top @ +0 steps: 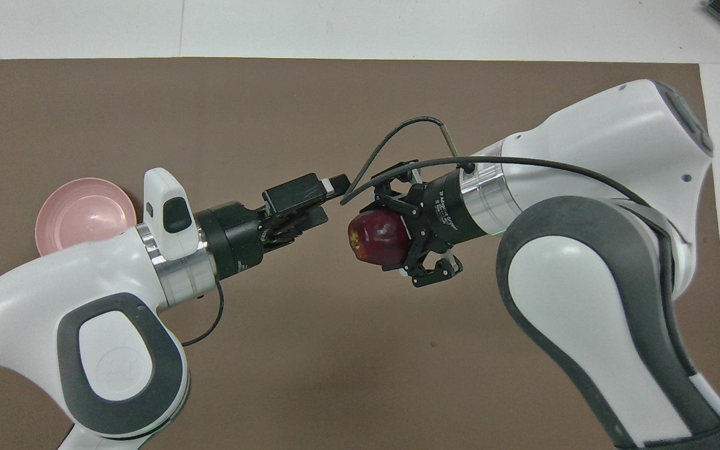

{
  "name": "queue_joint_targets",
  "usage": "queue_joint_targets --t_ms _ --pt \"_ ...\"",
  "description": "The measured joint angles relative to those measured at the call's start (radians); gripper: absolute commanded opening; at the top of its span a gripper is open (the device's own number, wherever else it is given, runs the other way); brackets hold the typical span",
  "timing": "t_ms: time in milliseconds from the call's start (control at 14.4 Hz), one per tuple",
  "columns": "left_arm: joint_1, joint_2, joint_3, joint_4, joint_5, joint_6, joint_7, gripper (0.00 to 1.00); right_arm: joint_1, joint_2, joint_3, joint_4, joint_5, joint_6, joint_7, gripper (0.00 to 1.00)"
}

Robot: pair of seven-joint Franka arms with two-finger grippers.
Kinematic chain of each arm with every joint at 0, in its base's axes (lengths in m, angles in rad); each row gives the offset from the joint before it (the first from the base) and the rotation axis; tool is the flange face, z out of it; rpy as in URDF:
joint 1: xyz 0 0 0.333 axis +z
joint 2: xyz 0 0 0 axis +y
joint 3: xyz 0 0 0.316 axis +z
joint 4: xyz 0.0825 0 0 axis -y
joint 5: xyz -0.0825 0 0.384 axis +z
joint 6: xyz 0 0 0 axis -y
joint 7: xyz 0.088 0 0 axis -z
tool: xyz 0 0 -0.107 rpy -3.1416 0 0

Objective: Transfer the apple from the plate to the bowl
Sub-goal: 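Open the left gripper and pull the apple away with the right gripper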

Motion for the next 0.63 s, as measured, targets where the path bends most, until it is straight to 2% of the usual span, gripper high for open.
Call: queue_joint_targets --t_ms 209,487,626 --pt "0.006 0.005 0.015 0.000 0.249 -0.067 -0.071 1.00 -0.046 -0.025 -0.002 0.022 -0.076 -0.115 -0.139 0.00" --pt "0.008 0.008 0.134 0.012 0.620 -0.326 -0.097 1.00 -0.082 -0.106 -0.004 0.027 -0.263 -0.219 -0.371 0.00" --pt "0.008 0.019 0.194 0.052 0.814 -0.457 -0.097 1.00 -0.086 -0.130 -0.004 0.025 -0.371 -0.234 -0.505 0.00"
